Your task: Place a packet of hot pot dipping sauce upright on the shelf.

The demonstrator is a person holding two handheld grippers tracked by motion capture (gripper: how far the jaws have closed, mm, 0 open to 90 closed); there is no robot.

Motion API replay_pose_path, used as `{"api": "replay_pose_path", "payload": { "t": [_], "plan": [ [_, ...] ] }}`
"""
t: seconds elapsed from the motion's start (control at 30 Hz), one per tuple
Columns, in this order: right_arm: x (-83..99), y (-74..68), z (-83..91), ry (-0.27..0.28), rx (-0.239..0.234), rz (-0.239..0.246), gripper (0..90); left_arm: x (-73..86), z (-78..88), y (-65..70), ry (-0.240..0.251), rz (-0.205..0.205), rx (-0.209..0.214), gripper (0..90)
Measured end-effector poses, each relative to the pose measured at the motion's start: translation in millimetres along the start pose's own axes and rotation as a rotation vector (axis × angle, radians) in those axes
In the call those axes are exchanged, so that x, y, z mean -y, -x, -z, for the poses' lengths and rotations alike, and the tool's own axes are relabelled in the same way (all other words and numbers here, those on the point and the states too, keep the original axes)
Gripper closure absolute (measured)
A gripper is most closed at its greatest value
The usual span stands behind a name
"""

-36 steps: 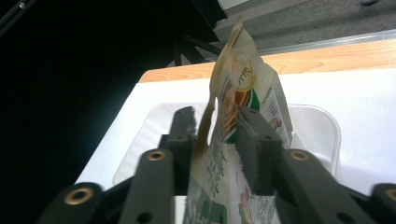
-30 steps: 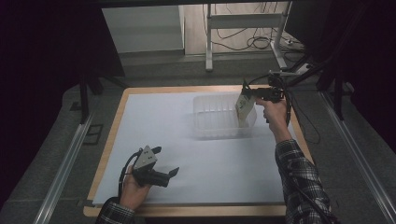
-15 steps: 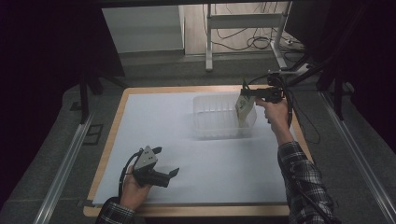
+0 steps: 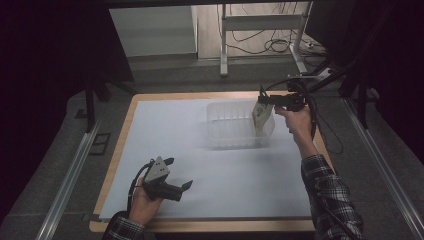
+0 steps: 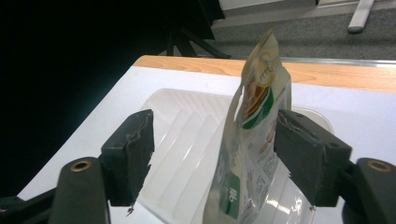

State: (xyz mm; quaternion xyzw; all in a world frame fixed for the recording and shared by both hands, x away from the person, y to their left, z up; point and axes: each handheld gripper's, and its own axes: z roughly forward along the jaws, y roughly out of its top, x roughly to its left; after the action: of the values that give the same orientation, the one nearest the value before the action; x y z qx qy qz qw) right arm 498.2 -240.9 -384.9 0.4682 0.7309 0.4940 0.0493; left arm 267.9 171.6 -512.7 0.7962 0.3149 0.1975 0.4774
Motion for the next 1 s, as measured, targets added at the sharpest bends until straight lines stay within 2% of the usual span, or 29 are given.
{"api": "replay_pose_path", "payload": {
  "t": [0.23,0.4,0.67,0.8,1.0],
  "plan": [
    [4.1,-6.1,2.6,-0.013,0.034,0.046,22.2,0.0,-0.1,0.2,0.0,-0.001,0.001,0.0],
    [8.9,-9.9,4.6,-0.016,0.032,0.082,19.9,0.0,-0.4,0.5,0.0,-0.002,0.003,0.0],
    [14.0,-14.2,9.3,-0.017,0.039,0.112,15.7,-0.1,-0.3,0.9,0.002,-0.004,0.004,0.0],
    [16.5,-16.8,10.2,-0.04,0.037,0.14,11.5,-0.2,-0.5,1.3,0.002,-0.007,0.005,0.0],
    [21.5,-22.7,12.6,-0.051,0.061,0.19,9.3,-0.1,-0.6,1.4,0.003,-0.007,0.009,0.0]
  ]
}}
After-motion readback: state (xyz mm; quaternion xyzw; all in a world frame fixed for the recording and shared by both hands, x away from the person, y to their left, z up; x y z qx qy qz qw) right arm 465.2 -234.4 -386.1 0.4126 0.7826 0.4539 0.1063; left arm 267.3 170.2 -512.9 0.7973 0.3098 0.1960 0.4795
